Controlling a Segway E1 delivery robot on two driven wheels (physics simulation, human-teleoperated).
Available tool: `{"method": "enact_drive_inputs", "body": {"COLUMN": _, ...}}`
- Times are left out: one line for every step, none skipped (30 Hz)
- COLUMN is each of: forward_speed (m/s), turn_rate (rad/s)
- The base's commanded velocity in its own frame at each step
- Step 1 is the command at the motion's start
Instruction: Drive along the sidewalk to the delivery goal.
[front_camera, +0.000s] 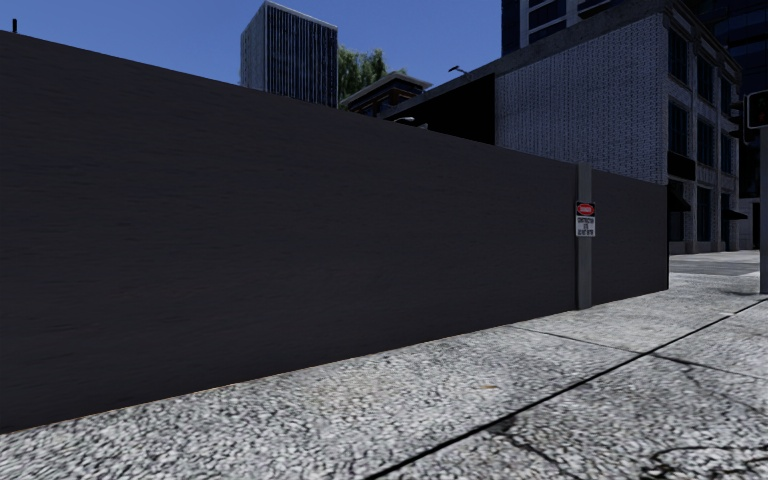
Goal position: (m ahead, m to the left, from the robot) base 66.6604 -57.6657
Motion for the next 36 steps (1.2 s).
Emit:
{"method": "enact_drive_inputs", "body": {"forward_speed": 0.0, "turn_rate": 0.0}}
{"method": "enact_drive_inputs", "body": {"forward_speed": 0.0, "turn_rate": 0.0}}
{"method": "enact_drive_inputs", "body": {"forward_speed": 2.0, "turn_rate": -0.22}}
{"method": "enact_drive_inputs", "body": {"forward_speed": 2.0, "turn_rate": -0.44}}
{"method": "enact_drive_inputs", "body": {"forward_speed": 2.0, "turn_rate": -0.44}}
{"method": "enact_drive_inputs", "body": {"forward_speed": 2.0, "turn_rate": -0.53}}
{"method": "enact_drive_inputs", "body": {"forward_speed": 2.0, "turn_rate": -0.55}}
{"method": "enact_drive_inputs", "body": {"forward_speed": 2.0, "turn_rate": -0.55}}
{"method": "enact_drive_inputs", "body": {"forward_speed": 2.0, "turn_rate": -0.55}}
{"method": "enact_drive_inputs", "body": {"forward_speed": 2.0, "turn_rate": -0.55}}
{"method": "enact_drive_inputs", "body": {"forward_speed": 2.0, "turn_rate": -0.58}}
{"method": "enact_drive_inputs", "body": {"forward_speed": 2.0, "turn_rate": -0.59}}
{"method": "enact_drive_inputs", "body": {"forward_speed": 2.0, "turn_rate": -0.6}}
{"method": "enact_drive_inputs", "body": {"forward_speed": 2.0, "turn_rate": -0.61}}
{"method": "enact_drive_inputs", "body": {"forward_speed": 2.0, "turn_rate": -0.61}}
{"method": "enact_drive_inputs", "body": {"forward_speed": 2.0, "turn_rate": -0.66}}
{"method": "enact_drive_inputs", "body": {"forward_speed": 2.0, "turn_rate": -0.69}}
{"method": "enact_drive_inputs", "body": {"forward_speed": 2.0, "turn_rate": -0.69}}
{"method": "enact_drive_inputs", "body": {"forward_speed": 2.0, "turn_rate": -0.69}}
{"method": "enact_drive_inputs", "body": {"forward_speed": 2.0, "turn_rate": -0.69}}
{"method": "enact_drive_inputs", "body": {"forward_speed": 2.0, "turn_rate": -0.69}}
{"method": "enact_drive_inputs", "body": {"forward_speed": 2.0, "turn_rate": -0.69}}
{"method": "enact_drive_inputs", "body": {"forward_speed": 2.0, "turn_rate": -0.69}}
{"method": "enact_drive_inputs", "body": {"forward_speed": 2.0, "turn_rate": -0.69}}
{"method": "enact_drive_inputs", "body": {"forward_speed": 2.0, "turn_rate": -0.69}}
{"method": "enact_drive_inputs", "body": {"forward_speed": 2.0, "turn_rate": -0.69}}
{"method": "enact_drive_inputs", "body": {"forward_speed": 2.0, "turn_rate": -0.69}}
{"method": "enact_drive_inputs", "body": {"forward_speed": 2.0, "turn_rate": -0.69}}
{"method": "enact_drive_inputs", "body": {"forward_speed": 2.0, "turn_rate": -0.69}}
{"method": "enact_drive_inputs", "body": {"forward_speed": 2.0, "turn_rate": -0.69}}
{"method": "enact_drive_inputs", "body": {"forward_speed": 2.0, "turn_rate": -0.69}}
{"method": "enact_drive_inputs", "body": {"forward_speed": 2.0, "turn_rate": -0.69}}
{"method": "enact_drive_inputs", "body": {"forward_speed": 2.0, "turn_rate": -0.69}}
{"method": "enact_drive_inputs", "body": {"forward_speed": 2.0, "turn_rate": -0.69}}
{"method": "enact_drive_inputs", "body": {"forward_speed": 2.0, "turn_rate": -0.7}}
{"method": "enact_drive_inputs", "body": {"forward_speed": 2.0, "turn_rate": -0.7}}
